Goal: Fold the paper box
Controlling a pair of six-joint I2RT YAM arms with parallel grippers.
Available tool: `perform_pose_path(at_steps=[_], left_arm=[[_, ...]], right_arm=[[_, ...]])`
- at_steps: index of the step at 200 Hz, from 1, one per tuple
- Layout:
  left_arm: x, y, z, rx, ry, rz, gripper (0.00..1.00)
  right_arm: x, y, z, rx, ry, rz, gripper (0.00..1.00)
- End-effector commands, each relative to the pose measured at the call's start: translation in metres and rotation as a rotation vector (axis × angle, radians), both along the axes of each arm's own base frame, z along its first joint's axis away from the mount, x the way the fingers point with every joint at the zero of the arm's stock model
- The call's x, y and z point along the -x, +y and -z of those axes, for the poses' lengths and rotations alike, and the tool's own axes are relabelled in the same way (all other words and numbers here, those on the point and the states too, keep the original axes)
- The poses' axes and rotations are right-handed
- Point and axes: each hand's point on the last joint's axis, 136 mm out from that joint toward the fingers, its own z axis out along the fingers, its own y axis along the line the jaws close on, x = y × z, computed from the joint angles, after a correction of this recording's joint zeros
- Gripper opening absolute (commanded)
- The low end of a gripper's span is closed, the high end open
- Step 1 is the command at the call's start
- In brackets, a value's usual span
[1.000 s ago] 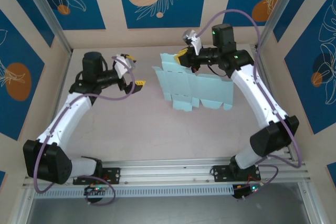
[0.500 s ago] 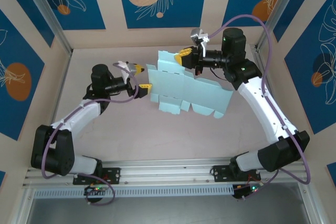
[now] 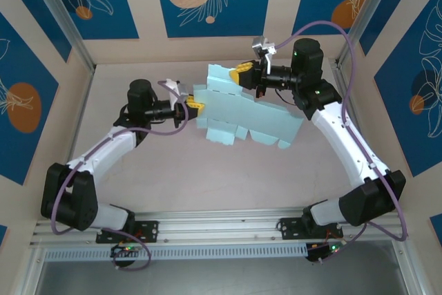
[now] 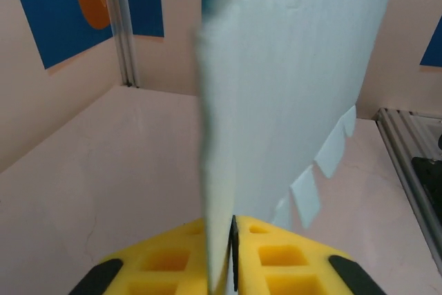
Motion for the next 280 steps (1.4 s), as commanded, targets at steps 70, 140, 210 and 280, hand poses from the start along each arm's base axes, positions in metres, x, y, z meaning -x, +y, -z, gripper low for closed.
perform_pose_path(at_steps=[70, 140, 210, 280], left_arm=[[-0.011, 0.014, 0.023, -0.508, 0.356, -0.179, 0.06], [-0.029, 0.018, 0.070, -1.033, 0.272, -0.132, 0.05], [-0.132, -0.015, 0.112, -1.236, -0.011, -0.302, 0.03], [-0.167, -0.055, 0.144, -1.212, -0.338, -0.519, 0.00]], right_arm=[[-0.043, -0.038, 0.098, 0.152, 0.208, 0.344, 0.59], [-0.064, -0.106, 0.131, 0.132, 0.429, 0.646, 0.86], [-0.079, -0.125, 0.179, 0.162, 0.685, 0.778, 0.85], [-0.092, -0.124, 0.206, -0.083, 1.068, 0.659, 0.60]])
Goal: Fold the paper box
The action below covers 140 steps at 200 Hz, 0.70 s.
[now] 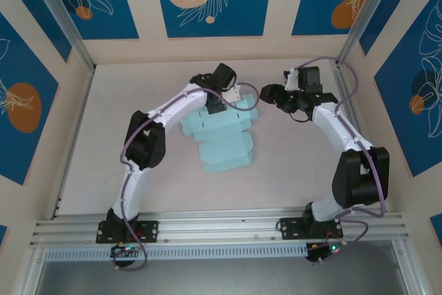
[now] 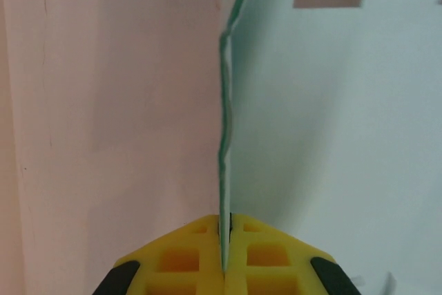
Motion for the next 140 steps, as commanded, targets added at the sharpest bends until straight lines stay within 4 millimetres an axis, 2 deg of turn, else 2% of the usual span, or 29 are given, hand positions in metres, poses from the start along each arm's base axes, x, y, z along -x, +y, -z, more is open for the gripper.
perform_pose_path(at_steps=[1, 21, 38, 57, 83, 99, 140], left_arm=[[-0.028, -0.012, -0.033, 0.039, -0.272, -0.026, 0.00], [-0.034, -0.013, -0.046, 0.084, -0.402, -0.052, 0.00], [-0.034, -0.012, -0.053, 0.096, -0.485, -0.066, 0.00], [-0.034, -0.010, -0.063, 0.114, -0.552, -0.078, 0.00], [-0.030, -0.009, -0.079, 0.157, -0.606, -0.068, 0.00], [-0.028, -0.011, -0.087, 0.174, -0.632, -0.040, 0.00], [-0.032, -0.014, -0.092, 0.148, -0.690, -0.023, 0.00]], right_arm=[[-0.003, 0.009, -0.015, -0.221, 0.069, 0.003, 0.60], [-0.011, 0.015, -0.013, -0.363, 0.146, 0.005, 0.50], [-0.014, 0.027, -0.016, -0.418, 0.182, -0.015, 0.46], [-0.014, 0.038, -0.017, -0.373, 0.186, -0.020, 0.46], [-0.024, 0.038, -0.015, -0.304, 0.179, -0.009, 0.46], [-0.033, 0.039, -0.021, -0.280, 0.159, -0.038, 0.46], [-0.047, 0.050, -0.040, -0.218, 0.103, -0.105, 0.46]])
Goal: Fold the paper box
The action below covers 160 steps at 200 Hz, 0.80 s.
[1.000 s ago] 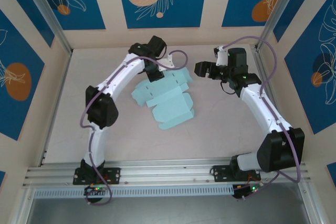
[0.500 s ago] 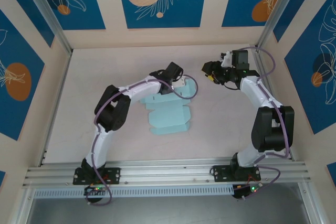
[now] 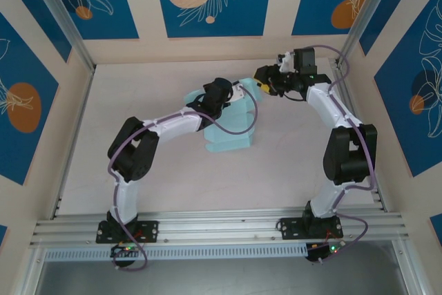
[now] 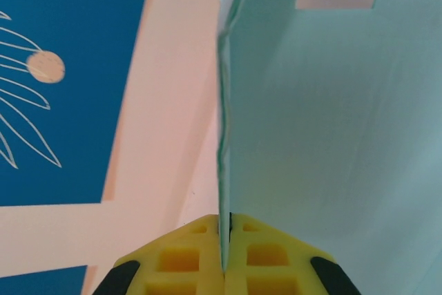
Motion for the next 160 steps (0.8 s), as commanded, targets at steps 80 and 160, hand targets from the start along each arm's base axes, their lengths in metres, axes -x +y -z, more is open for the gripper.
perform_pose_path(at_steps=[80, 160], left_arm=[[-0.008, -0.009, -0.014, -0.073, -0.139, -0.010, 0.00], [-0.005, -0.008, -0.010, -0.075, -0.154, -0.007, 0.00]], right_arm=[[0.005, 0.012, -0.021, 0.218, -0.085, -0.063, 0.47], [-0.001, 0.019, -0.049, 0.233, -0.112, -0.051, 0.50]])
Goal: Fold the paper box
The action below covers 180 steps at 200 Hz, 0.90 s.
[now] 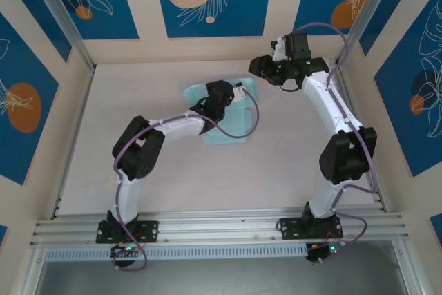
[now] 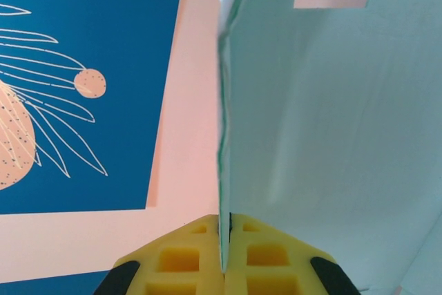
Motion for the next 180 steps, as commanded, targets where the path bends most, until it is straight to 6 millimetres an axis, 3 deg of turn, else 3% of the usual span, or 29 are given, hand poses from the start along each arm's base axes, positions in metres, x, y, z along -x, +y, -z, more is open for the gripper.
perform_pose_path(at_steps=[1, 78, 123, 180], left_arm=[[0.003, -0.005, -0.009, 0.022, -0.040, 0.001, 0.00], [0.003, -0.007, -0.016, 0.046, -0.093, 0.005, 0.00], [-0.002, -0.009, -0.015, 0.041, -0.101, -0.008, 0.00], [-0.002, -0.018, -0.009, 0.030, -0.090, 0.014, 0.00]], right_arm=[[0.001, 0.013, -0.007, -0.042, 0.029, -0.050, 0.50], [-0.018, 0.040, 0.040, -0.099, 0.202, -0.116, 0.55], [-0.015, 0.038, 0.066, -0.084, 0.288, -0.111, 0.62], [-0.026, 0.031, 0.079, -0.054, 0.328, -0.091, 0.71]])
